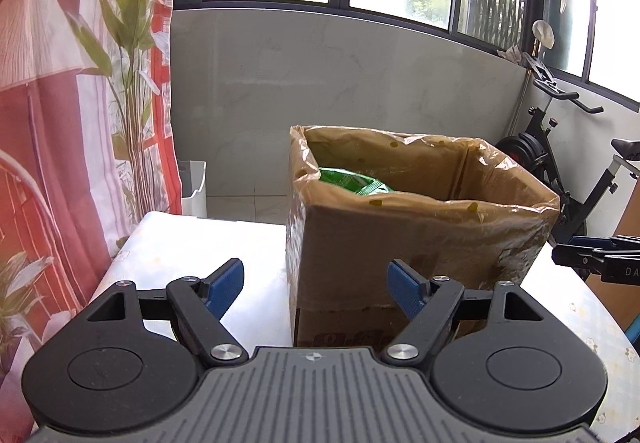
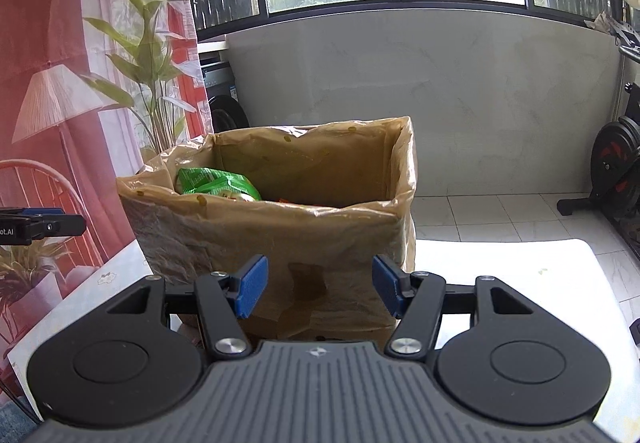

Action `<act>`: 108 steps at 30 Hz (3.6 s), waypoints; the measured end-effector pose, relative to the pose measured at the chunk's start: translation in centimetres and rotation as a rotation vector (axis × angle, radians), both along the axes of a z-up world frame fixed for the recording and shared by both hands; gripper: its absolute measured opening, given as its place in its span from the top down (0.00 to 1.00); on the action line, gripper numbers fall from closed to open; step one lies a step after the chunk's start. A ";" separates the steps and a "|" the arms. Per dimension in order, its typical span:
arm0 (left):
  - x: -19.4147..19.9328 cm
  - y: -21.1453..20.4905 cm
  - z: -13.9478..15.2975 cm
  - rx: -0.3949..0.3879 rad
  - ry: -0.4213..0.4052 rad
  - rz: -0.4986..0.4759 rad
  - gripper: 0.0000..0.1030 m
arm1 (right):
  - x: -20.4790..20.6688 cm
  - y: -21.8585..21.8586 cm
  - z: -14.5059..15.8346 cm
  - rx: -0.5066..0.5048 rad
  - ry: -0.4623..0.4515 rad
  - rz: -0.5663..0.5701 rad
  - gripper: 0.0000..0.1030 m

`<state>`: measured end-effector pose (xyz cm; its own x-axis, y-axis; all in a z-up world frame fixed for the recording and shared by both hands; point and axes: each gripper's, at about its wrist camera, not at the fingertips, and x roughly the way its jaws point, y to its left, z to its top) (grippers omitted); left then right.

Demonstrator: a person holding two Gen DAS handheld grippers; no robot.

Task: Organize snacks
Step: 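Lower both tools back to the remaining snacks in front of the box, then grasp the green square cake packet with the left tool while the right tool grasps the yellow candy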

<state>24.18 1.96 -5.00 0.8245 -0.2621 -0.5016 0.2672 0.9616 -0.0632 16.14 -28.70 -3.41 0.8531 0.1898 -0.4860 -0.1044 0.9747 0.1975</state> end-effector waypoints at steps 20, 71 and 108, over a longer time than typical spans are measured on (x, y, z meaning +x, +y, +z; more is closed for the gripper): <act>-1.5 0.7 -12.4 0.003 0.264 -0.010 0.32 | -2.1 2.1 -7.3 0.033 0.162 0.008 0.40; -2.1 0.3 -14.5 0.007 0.280 -0.013 0.59 | 4.1 -0.7 -15.0 -0.158 0.352 0.237 0.42; -5.1 -1.3 -13.7 -0.006 0.232 -0.082 0.59 | -4.5 1.1 -14.8 0.010 0.275 -0.048 0.65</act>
